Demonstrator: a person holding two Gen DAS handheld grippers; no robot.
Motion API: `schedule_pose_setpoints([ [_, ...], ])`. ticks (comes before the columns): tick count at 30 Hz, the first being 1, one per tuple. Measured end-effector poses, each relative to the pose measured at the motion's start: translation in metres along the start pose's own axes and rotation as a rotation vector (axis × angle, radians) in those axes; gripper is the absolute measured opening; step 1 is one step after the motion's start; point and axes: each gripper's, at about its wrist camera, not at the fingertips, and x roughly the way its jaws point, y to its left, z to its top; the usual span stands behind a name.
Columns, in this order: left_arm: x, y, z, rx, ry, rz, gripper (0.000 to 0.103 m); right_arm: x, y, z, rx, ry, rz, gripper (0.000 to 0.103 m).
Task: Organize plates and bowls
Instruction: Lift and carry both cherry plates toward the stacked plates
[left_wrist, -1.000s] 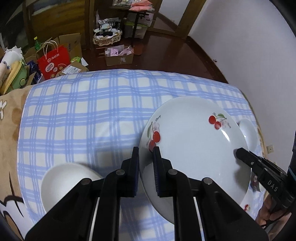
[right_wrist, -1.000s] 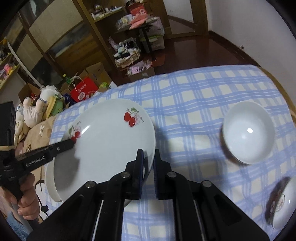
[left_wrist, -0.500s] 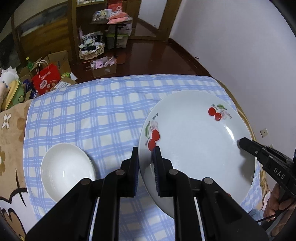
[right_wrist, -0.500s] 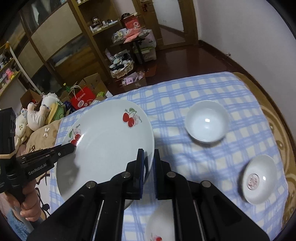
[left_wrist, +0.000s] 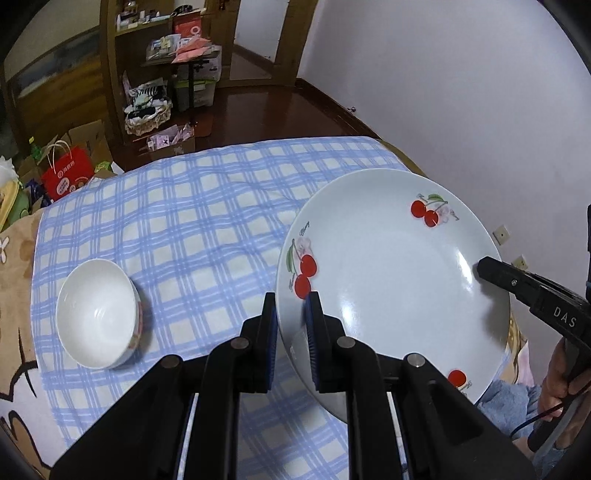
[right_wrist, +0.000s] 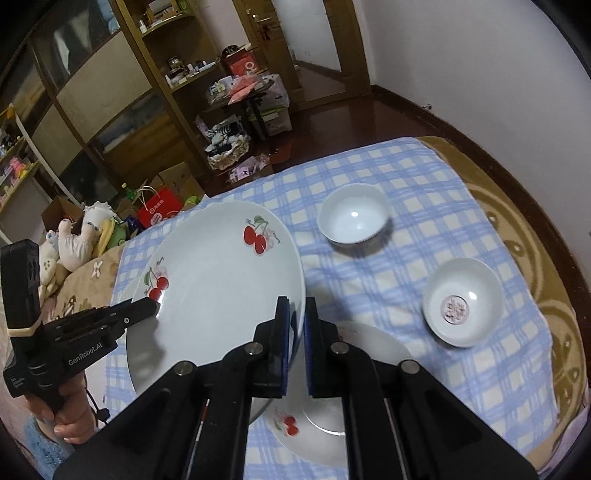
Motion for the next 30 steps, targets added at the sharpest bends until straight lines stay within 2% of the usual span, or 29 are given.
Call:
schedule_pose_setpoints([
  [11,0.011,-0.030,-0.019,0.032,0.022,-0.034,0.014,-0.012,-0.031,-0.029,0.022,0.016,-0.027,0.008],
  [22,0.043,-0.048,-0.038,0.081,0.090,-0.021,0.014,0.004,-0.057,-0.056,0.052,0.071,-0.049,0.008],
  [27,0.056,-0.047,-0.044,0.073,0.132,-0.051,0.014,0.010,-0.067,-0.066,0.079,0.082,-0.048,0.008],
  [30,0.062,-0.051,-0.046,0.089,0.138,-0.041,0.014,0.015,-0.071,-0.070,0.073,0.092,-0.054,0.008],
])
